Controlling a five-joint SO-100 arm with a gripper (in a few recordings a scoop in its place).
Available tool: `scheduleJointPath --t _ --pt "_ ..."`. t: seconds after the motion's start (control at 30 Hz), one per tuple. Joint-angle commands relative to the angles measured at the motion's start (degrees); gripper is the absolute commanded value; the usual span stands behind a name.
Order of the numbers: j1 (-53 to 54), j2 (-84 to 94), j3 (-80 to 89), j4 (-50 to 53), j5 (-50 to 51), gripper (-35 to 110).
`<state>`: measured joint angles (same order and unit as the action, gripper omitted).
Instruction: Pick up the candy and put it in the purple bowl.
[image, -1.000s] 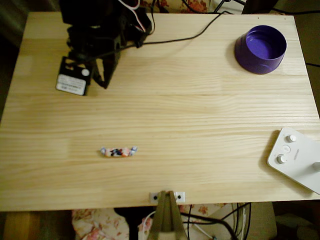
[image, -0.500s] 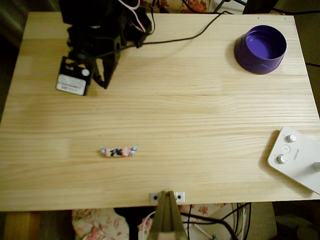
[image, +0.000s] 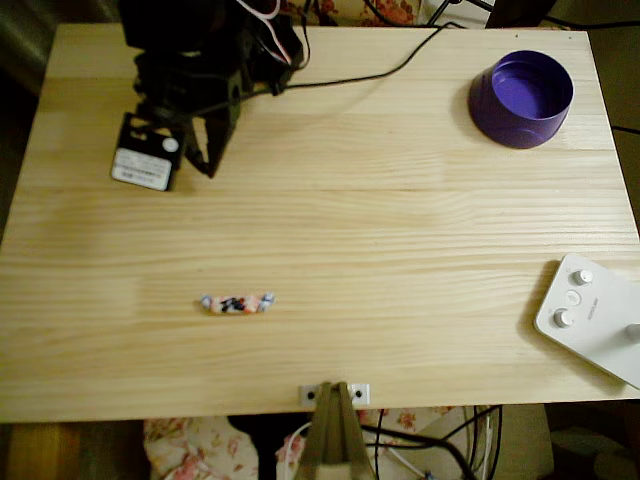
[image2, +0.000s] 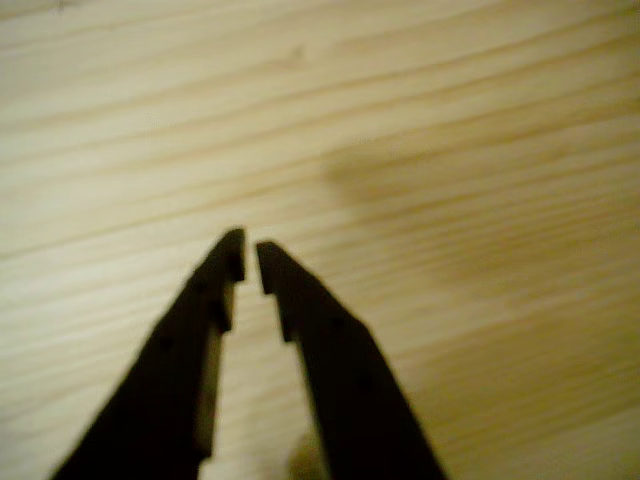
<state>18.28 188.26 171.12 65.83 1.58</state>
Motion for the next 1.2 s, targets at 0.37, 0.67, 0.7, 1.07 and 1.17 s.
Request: scheduleJointPath --t 0.37,0.67,0.7,1.07,1.17 --pt "-0.2 -23.3 -19.4 -6.6 2.5 -1" --pt "-1.5 -42.0 -37.2 -7.6 -1.8 -1" --pt "-1.8 -43.6 -38.6 -8.0 -3.2 -1" --pt "-4.9 -52.3 -44.6 -16.9 -25.6 -1" --pt "-5.6 -54.2 -45.1 -19.8 -31.1 -1"
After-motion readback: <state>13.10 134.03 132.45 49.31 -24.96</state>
